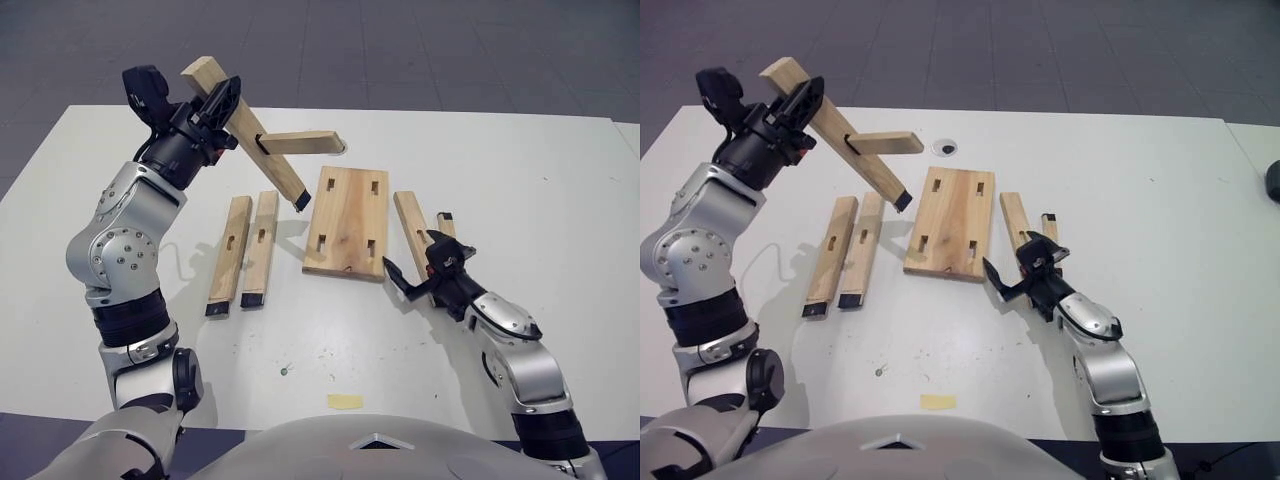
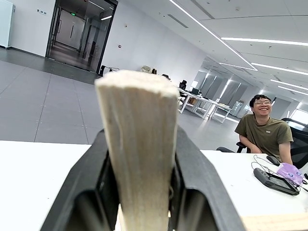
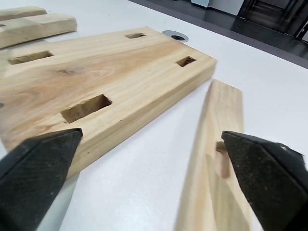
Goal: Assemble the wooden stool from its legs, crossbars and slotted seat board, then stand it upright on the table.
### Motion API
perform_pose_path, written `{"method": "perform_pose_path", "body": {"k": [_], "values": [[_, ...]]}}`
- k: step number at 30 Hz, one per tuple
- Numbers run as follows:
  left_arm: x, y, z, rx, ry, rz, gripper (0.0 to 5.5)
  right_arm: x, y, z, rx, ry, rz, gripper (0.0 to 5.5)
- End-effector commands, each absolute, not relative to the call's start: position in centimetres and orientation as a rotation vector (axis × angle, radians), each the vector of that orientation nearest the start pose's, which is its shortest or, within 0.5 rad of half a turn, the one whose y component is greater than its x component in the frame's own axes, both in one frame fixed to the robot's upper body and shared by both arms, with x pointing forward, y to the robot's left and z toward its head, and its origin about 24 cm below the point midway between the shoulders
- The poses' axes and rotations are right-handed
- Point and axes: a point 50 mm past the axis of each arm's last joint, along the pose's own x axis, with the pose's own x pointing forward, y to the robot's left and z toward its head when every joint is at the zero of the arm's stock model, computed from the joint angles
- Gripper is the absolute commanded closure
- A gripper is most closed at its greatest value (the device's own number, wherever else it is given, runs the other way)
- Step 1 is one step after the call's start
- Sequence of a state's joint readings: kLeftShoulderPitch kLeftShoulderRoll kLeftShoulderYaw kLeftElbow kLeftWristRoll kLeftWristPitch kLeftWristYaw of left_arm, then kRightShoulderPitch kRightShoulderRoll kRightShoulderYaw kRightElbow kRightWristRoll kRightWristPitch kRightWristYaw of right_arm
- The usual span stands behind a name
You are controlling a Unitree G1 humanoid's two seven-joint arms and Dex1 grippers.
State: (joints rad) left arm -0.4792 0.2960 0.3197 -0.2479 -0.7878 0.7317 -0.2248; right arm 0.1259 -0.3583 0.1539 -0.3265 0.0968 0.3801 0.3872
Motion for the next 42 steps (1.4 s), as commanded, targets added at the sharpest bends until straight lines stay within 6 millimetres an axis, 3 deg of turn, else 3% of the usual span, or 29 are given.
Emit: {"method": "perform_pose_path", "body": {"k": [1,6,11,17,21,29,37,42], "values": [[29.9,17.6,19.9,-0.411,-0.115,-0.507,4.46,22.0,-13.3,4.5,-0.186,0.265,0.628,0.10],[29.3,19.4,19.6,-0.409,-0.109,-0.401,4.46,22.9,-14.2,5.9,-0.152,0.161,0.542,0.10],[27.7,20.7,18.8,-0.454,-0.093,-0.308,4.46,22.7,-14.9,5.9,-0.117,0.134,0.464,0.10],[27.2,20.3,16.4,-0.556,0.004,-0.333,4.46,22.6,-15.2,5.9,-0.105,0.131,0.434,0.10],[28.4,20.1,15.4,-0.549,0.018,-0.325,4.46,22.9,-15.2,5.9,-0.059,0.137,0.404,0.10],[29.6,19.6,15.8,-0.438,0.001,-0.390,4.46,22.9,-14.9,5.9,-0.043,0.139,0.404,0.10],[28.2,20.0,14.4,-0.325,0.100,-0.402,4.46,23.0,-14.9,6.1,-0.076,0.120,0.385,0.10],[27.1,17.9,13.7,-0.232,0.108,-0.438,4.46,23.2,-14.7,6.2,-0.084,0.110,0.384,0.10]]}}
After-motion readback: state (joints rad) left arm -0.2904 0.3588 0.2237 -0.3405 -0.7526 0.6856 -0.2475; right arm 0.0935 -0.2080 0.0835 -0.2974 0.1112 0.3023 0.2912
